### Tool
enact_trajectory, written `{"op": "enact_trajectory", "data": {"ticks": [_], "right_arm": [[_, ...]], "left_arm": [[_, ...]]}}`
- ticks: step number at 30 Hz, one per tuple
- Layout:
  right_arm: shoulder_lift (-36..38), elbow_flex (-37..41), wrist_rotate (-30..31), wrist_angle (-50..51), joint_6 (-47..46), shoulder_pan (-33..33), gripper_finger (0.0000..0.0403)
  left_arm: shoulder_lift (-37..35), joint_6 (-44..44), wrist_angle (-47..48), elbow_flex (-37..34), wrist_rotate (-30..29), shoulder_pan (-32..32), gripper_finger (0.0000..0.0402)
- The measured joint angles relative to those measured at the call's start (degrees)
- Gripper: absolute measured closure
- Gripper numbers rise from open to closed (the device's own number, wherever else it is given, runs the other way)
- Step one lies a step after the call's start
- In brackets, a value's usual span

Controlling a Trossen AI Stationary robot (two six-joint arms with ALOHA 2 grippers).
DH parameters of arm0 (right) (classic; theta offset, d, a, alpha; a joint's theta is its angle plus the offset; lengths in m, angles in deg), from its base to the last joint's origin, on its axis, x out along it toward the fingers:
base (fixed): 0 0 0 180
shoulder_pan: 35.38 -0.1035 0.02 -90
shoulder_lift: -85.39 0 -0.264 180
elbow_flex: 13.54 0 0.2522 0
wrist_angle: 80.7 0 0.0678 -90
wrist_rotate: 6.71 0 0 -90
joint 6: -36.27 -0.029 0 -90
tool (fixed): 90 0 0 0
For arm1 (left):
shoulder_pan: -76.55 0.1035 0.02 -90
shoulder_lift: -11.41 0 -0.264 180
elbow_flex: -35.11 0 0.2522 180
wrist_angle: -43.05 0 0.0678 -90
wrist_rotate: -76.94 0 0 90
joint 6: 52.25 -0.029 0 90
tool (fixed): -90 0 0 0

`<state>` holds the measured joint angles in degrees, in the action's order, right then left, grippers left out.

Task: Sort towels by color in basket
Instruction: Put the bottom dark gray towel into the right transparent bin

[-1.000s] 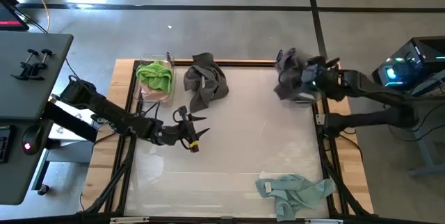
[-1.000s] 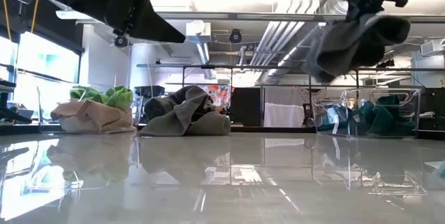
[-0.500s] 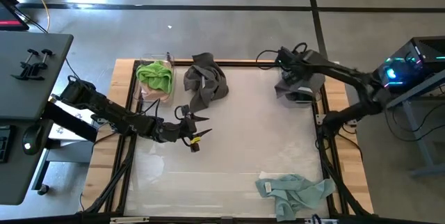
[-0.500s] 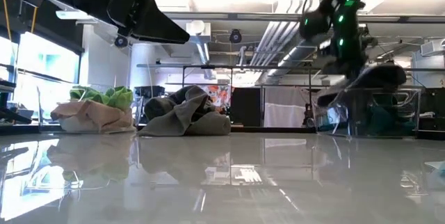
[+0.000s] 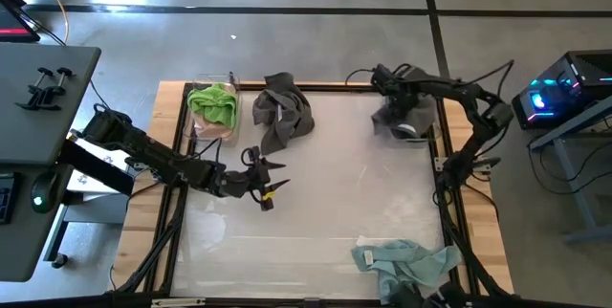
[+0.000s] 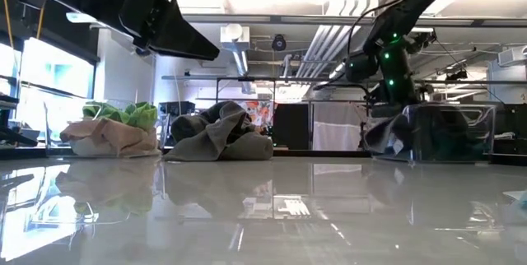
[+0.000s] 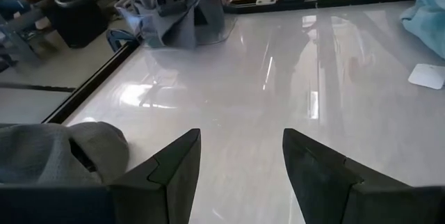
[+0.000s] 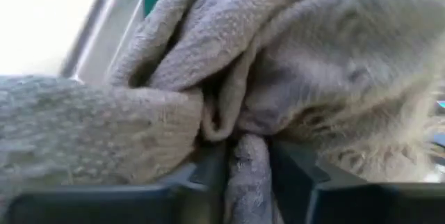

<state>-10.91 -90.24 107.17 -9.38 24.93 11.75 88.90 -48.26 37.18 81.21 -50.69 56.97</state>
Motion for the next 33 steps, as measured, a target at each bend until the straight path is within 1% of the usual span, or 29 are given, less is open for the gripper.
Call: {"op": "enact_trajectory", "data": {"ticks": [3, 6, 8, 11, 14, 16, 20, 22, 25, 26, 27, 32, 33], "right_arm": [[1.4, 0.0, -5.7, 0.9, 2.1, 1.6, 0.0254], [5.2, 0.0, -6.6, 3.0, 2.2, 2.4, 0.0207], [8.9, 0.0, -6.4, 3.8, 1.0, 2.4, 0.0188], [15.4, 0.0, -5.9, 3.7, -1.3, 1.6, 0.018], [21.6, 0.0, -6.5, 3.7, -3.3, -0.8, 0.0179], [24.8, 0.0, -9.9, 3.5, -3.4, -3.2, 0.0179], [27.8, 0.0, -20.7, 2.7, 1.1, -9.2, 0.0179], [27.7, 0.0, -23.2, 2.7, 3.2, -13.1, 0.0179], [26.4, 0.0, -25.2, 3.8, 8.2, -18.4, 0.0179], [25.8, 0.0, -24.8, 4.0, 9.7, -20.2, 0.0179], [25.1, 0.0, -23.1, 3.9, 10.6, -22.1, 0.0179], [20.0, 0.0, -8.5, 3.8, 14.5, -32.1, 0.0179], [18.8, 0.0, -6.6, 3.8, 16.2, -33.6, 0.0179]], "left_arm": [[0.0, 0.0, 0.0, 0.0, 0.0, 0.0, 0.0211], [0.0, 0.0, 0.0, 0.0, -0.1, 0.1, 0.0211], [0.0, -0.1, 0.0, 0.0, -0.4, 0.1, 0.0211], [0.0, -0.1, 0.0, 0.0, -0.4, 0.1, 0.0211], [0.0, -0.1, 0.0, 0.0, -0.5, 0.1, 0.0211], [0.0, 0.2, 0.0, 0.0, -0.5, 0.1, 0.0211], [0.0, 0.3, 0.0, 0.0, -0.5, 0.1, 0.0211], [0.0, 0.3, 0.0, 0.0, -0.5, 0.1, 0.0211], [0.0, 0.3, 0.0, 0.0, -0.5, 0.1, 0.0211], [0.0, 0.3, 0.0, 0.0, -0.5, 0.1, 0.0211], [0.0, 0.3, 0.0, 0.0, -0.5, 0.1, 0.0211], [0.0, -1.0, 0.0, 0.0, -0.5, 0.1, 0.0211], [0.0, -1.1, 0.0, 0.0, -0.5, 0.1, 0.0211]]}}
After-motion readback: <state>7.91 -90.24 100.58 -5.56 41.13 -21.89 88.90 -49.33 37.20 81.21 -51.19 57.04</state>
